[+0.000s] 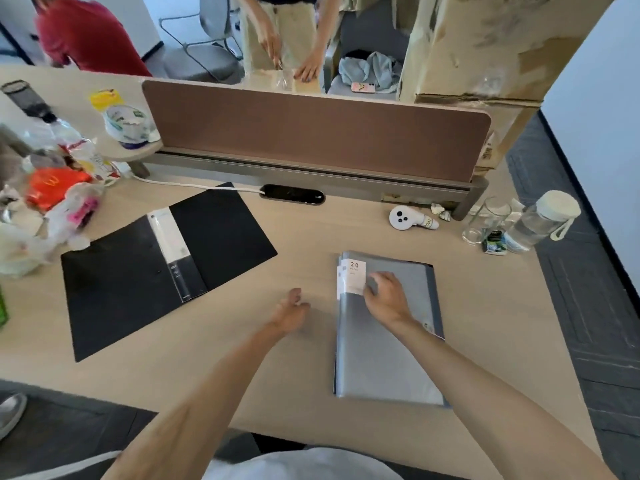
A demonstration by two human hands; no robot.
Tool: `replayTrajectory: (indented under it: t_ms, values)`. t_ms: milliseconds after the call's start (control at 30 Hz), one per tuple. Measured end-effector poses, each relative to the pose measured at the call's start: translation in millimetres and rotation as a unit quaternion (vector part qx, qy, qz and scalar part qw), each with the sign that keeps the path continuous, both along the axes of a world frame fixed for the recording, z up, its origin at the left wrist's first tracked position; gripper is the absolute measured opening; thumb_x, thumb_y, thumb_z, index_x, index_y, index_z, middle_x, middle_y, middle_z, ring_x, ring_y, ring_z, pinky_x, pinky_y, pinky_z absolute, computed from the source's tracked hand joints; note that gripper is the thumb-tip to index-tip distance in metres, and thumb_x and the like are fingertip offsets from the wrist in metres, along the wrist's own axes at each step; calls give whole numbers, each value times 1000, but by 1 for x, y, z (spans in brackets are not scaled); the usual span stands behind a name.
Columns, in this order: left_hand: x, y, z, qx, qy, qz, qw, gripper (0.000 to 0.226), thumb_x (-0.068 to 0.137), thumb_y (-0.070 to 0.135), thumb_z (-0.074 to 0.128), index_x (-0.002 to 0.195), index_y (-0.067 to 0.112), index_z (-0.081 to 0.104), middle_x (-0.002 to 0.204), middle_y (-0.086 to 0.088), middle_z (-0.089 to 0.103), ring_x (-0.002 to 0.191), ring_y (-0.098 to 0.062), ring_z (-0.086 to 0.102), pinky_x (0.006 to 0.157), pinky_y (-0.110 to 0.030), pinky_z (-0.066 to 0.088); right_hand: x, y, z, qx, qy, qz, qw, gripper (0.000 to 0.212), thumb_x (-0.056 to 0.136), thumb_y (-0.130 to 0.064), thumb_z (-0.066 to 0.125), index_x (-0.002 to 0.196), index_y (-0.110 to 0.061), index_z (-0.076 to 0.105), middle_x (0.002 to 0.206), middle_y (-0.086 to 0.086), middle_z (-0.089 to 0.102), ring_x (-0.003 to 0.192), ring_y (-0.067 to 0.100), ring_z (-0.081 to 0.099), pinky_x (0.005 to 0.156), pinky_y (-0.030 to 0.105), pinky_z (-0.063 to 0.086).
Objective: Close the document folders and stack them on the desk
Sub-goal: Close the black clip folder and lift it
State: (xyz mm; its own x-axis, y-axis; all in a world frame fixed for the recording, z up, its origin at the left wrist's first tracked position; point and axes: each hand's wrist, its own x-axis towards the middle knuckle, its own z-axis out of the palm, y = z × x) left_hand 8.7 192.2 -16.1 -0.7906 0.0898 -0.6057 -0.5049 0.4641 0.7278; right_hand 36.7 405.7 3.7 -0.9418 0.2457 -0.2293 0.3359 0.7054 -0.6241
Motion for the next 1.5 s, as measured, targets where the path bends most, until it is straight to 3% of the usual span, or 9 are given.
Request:
replayTrajectory:
  t_ms: [167,467,633,833,933,1067,1300,1400,1500]
  values:
    - [-15,-82,5,-17,46,20,999,40,97,3,44,137,3,39,129,-13,47,98,-20,46,57,-4,40,-35,-98,8,-37,14,72,997,35,91,-16,51,125,-8,58,130,9,54,125,23,47,105,28,34]
    - [-38,-233,11,-100,87,21,991,39,95,13,46,134,15,49,133,-5,56,117,-21,54,89,-22,38,-73,-246,-13,-38,-44,119,991,33,91,-15,50,122,-9,60,129,8,54,122,23,50,105,29,38]
    - [-71,-287,-6,-188,147,-88,967,46,93,19,51,138,21,46,147,-3,39,137,-22,33,109,-36,35,-101,-294,-20,-39,-57,90,994,30,92,-13,49,119,-12,64,128,6,55,117,19,55,96,21,38]
    - [-113,-306,-25,-298,130,-337,884,70,89,54,51,148,41,16,161,3,-6,145,-36,-14,111,-65,15,-136,-305,-28,-31,-71,-16,997,32,93,-18,51,124,-13,59,131,6,55,116,21,56,94,28,43]
    - [-118,-311,-42,-351,170,-437,811,70,91,56,41,150,38,7,160,7,-10,142,-42,-21,109,-68,16,-138,-300,-36,-19,-86,-63,994,34,93,-18,51,125,-12,58,131,7,56,118,22,55,96,28,42]
    - [-113,-321,-49,-338,206,-494,774,69,90,54,38,150,38,8,161,9,-8,141,-42,-23,109,-69,13,-127,-284,-47,11,-85,-95,992,34,92,-19,52,124,-11,58,134,9,51,123,24,49,104,32,39]
    - [-85,-333,-46,-237,253,-454,821,48,92,41,43,139,37,42,158,15,18,147,-28,-12,113,-67,8,-109,-255,-54,23,-120,-166,979,50,85,-37,59,128,-13,51,137,10,44,131,30,36,107,41,37]
    - [-74,-327,-46,-209,250,-398,857,45,90,38,50,134,34,48,154,16,28,148,-25,-5,114,-64,8,-105,-253,-51,-30,-134,-178,974,59,79,-42,63,130,-16,48,133,7,47,124,30,46,106,43,41]
    - [-64,-317,-41,-208,233,-345,885,54,86,38,58,138,31,44,150,11,33,148,-26,0,114,-63,10,-102,-242,-47,-116,-133,-218,960,43,74,-41,68,107,-15,63,106,5,67,99,26,65,83,36,55]
